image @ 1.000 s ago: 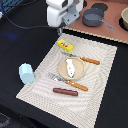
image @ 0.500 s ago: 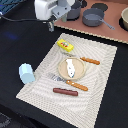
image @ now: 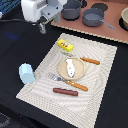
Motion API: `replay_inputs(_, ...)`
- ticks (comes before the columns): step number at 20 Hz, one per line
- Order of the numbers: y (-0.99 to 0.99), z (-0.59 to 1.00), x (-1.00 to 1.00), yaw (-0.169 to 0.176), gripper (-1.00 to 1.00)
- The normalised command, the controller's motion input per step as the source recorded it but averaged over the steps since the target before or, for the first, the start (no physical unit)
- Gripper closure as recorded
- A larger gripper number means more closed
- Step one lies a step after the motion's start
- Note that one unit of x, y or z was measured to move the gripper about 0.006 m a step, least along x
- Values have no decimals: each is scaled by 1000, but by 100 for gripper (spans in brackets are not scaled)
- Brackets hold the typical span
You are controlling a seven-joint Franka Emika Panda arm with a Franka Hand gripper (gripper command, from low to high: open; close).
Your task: Interact with the objects in diverse but meaningful ways.
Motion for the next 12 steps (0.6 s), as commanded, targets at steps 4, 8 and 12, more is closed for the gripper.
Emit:
replay_inputs(4,-826,325,-107,0,-100)
replay_inputs(8,-812,257,26,54,-100)
replay_inputs(12,-811,237,74,66,-100)
